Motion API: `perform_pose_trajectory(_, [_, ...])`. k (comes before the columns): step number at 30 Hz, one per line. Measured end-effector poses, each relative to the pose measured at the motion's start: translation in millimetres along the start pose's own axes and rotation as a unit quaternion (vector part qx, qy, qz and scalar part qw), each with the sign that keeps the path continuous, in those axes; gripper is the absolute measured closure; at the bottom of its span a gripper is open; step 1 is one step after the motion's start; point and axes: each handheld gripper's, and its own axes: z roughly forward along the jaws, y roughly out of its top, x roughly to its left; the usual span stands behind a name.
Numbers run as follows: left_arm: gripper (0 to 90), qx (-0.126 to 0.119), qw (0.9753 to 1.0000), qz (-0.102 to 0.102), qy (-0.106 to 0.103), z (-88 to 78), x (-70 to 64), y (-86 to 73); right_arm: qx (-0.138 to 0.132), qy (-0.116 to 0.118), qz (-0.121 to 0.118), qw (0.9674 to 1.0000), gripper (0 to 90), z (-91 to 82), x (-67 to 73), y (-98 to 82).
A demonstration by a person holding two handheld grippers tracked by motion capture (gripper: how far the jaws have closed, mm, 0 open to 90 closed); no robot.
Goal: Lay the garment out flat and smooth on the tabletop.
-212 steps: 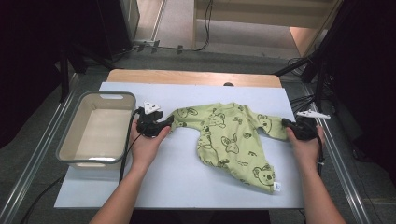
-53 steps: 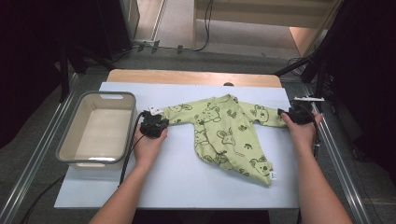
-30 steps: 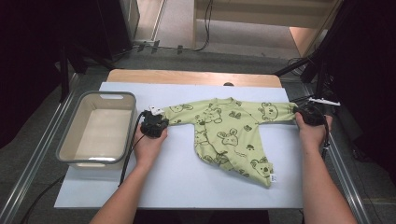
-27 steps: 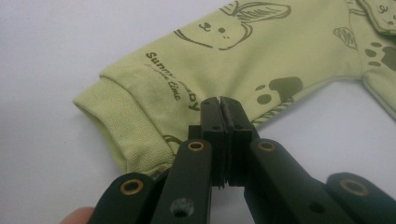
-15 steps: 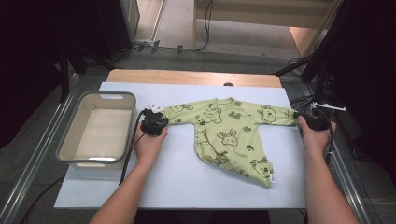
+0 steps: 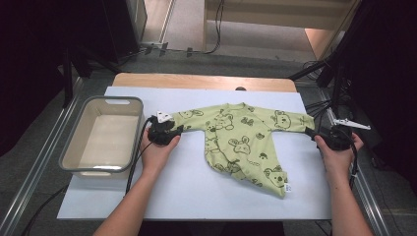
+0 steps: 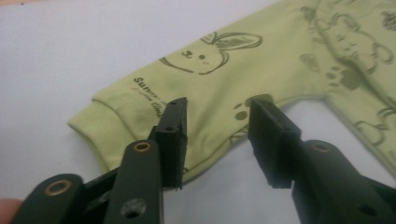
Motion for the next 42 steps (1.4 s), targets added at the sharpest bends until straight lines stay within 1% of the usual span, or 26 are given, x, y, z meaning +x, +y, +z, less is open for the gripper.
perform_pose_trajectory(1, [49.1,-0.002,1.0000,0.001,-0.005,-2.5,-0.6,0.4,0.001,0.003,0.000,1.0000,19.0,-2.0,2.4,-0.9])
perform_pose_trajectory(3, [45.8,-0.008,0.9995,0.000,-0.030,-7.3,-3.0,1.3,-0.004,0.009,-0.007,0.9999,16.5,-8.4,8.8,-3.8])
perform_pose_trajectory(5, [41.7,-0.017,0.9991,0.003,-0.038,-11.6,-6.1,1.7,-0.008,0.018,-0.009,0.9998,15.1,-13.7,14.1,-6.7])
perform_pose_trajectory(6, [41.3,-0.021,0.9985,0.006,-0.050,-14.7,-7.8,2.1,-0.009,0.020,-0.011,0.9997,13.9,-15.5,16.2,-7.7])
perform_pose_trajectory(7, [40.9,-0.024,0.9981,0.007,-0.056,-16.9,-9.6,2.4,-0.011,0.024,-0.015,0.9995,13.1,-18.0,19.5,-9.3])
perform_pose_trajectory(9, [33.8,-0.026,0.9975,0.009,-0.066,-20.0,-13.1,3.2,-0.013,0.029,-0.022,0.9993,11.1,-22.3,25.4,-11.6])
perform_pose_trajectory(10, [31.1,-0.027,0.9967,0.010,-0.076,-22.1,-15.4,3.5,-0.013,0.029,-0.025,0.9992,7.9,-24.0,27.6,-12.3])
perform_pose_trajectory(12, [25.8,-0.030,0.9957,0.012,-0.087,-25.1,-18.7,3.6,-0.017,0.037,-0.027,0.9988,5.2,-28.7,32.8,-13.9])
perform_pose_trajectory(13, [23.7,-0.032,0.9941,0.008,-0.103,-27.2,-20.6,3.6,-0.019,0.039,-0.027,0.9987,2.0,-31.3,35.7,-14.7])
perform_pose_trajectory(14, [22.2,-0.034,0.9929,0.006,-0.114,-28.5,-21.4,3.5,-0.020,0.044,-0.028,0.9984,0.4,-34.3,39.0,-15.6])
perform_pose_trajectory(16, [19.9,-0.040,0.9897,0.007,-0.138,-32.6,-25.3,2.6,-0.024,0.056,-0.032,0.9976,0.0,-39.7,44.1,-17.6])
perform_pose_trajectory(18, [15.8,-0.039,0.9887,0.016,-0.143,-35.2,-31.1,1.5,-0.025,0.069,-0.038,0.9966,0.0,-43.8,48.6,-19.7])
perform_pose_trajectory(20, [11.7,-0.037,0.9870,0.028,-0.154,-36.9,-37.1,0.2,-0.024,0.069,-0.046,0.9963,0.0,-47.7,54.0,-22.3])
perform_pose_trajectory(21, [9.3,-0.037,0.9869,0.031,-0.154,-37.7,-40.1,-0.4,-0.024,0.069,-0.051,0.9960,0.0,-49.7,56.9,-24.1])
perform_pose_trajectory(22, [7.4,-0.035,0.9860,0.033,-0.159,-38.3,-43.2,-0.9,-0.026,0.071,-0.051,0.9958,0.0,-51.5,58.9,-25.4])
perform_pose_trajectory(23, [3.9,-0.032,0.9843,0.037,-0.170,-38.7,-45.8,-1.4,-0.027,0.072,-0.053,0.9956,0.0,-53.3,60.8,-26.8])
perform_pose_trajectory(25, [0.5,-0.029,0.9826,0.047,-0.177,-39.5,-52.4,-2.9,-0.033,0.074,-0.053,0.9953,0.0,-57.4,64.8,-29.8])
perform_pose_trajectory(26, [0.0,-0.029,0.9815,0.052,-0.182,-40.2,-55.6,-3.8,-0.035,0.075,-0.055,0.9951,0.0,-59.6,66.8,-31.3])
perform_pose_trajectory(28, [0.0,-0.032,0.9814,0.061,-0.179,-41.9,-62.1,-6.0,-0.037,0.077,-0.056,0.9948,0.0,-63.8,71.8,-34.6])
perform_pose_trajectory(30, [0.0,-0.031,0.9797,0.064,-0.187,-42.8,-67.3,-8.0,-0.040,0.081,-0.062,0.9940,0.0,-67.1,77.0,-38.4])
perform_pose_trajectory(32, [0.0,-0.031,0.9788,0.068,-0.191,-43.3,-72.7,-10.1,-0.040,0.086,-0.067,0.9932,0.0,-70.1,82.4,-42.3])
perform_pose_trajectory(34, [0.0,-0.028,0.9776,0.068,-0.197,-43.2,-77.5,-11.9,-0.038,0.090,-0.067,0.9929,0.0,-72.1,88.8,-45.5])
perform_pose_trajectory(36, [0.0,-0.024,0.9763,0.073,-0.203,-42.7,-83.0,-14.4,-0.038,0.096,-0.072,0.9920,0.0,-73.2,95.0,-47.4])
perform_pose_trajectory(38, [0.0,-0.019,0.9763,0.080,-0.200,-42.5,-89.2,-17.4,-0.037,0.103,-0.075,0.9912,0.0,-74.1,101.8,-49.0])
perform_pose_trajectory(40, [0.0,-0.015,0.9756,0.085,-0.202,-42.5,-94.6,-20.4,-0.036,0.108,-0.079,0.9904,0.0,-75.0,108.7,-50.5])
perform_pose_trajectory(42, [0.0,-0.012,0.9741,0.089,-0.207,-42.3,-99.2,-23.4,-0.037,0.112,-0.087,0.9893,0.0,-75.8,115.5,-52.5])
